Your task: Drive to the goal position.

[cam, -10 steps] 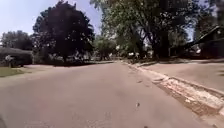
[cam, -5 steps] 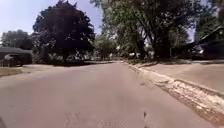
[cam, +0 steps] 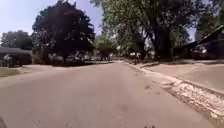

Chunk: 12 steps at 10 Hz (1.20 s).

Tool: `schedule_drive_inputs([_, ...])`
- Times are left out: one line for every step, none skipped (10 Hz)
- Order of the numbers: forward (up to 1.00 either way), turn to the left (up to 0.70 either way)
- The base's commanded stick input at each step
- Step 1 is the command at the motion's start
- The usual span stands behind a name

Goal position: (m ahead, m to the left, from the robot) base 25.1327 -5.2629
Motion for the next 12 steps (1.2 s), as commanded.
schedule_drive_inputs([0.5,0.0])
schedule_drive_inputs([0.5,0.0])
schedule_drive_inputs([0.5,0.0])
schedule_drive_inputs([0.5,0.0])
schedule_drive_inputs([0.5,0.0])
schedule_drive_inputs([0.5,0.0])
schedule_drive_inputs([0.5,0.0])
schedule_drive_inputs([0.5,0.0])
schedule_drive_inputs([0.5,0.0])
schedule_drive_inputs([0.5,0.0])
schedule_drive_inputs([0.5,0.0])
schedule_drive_inputs([0.5,0.0])
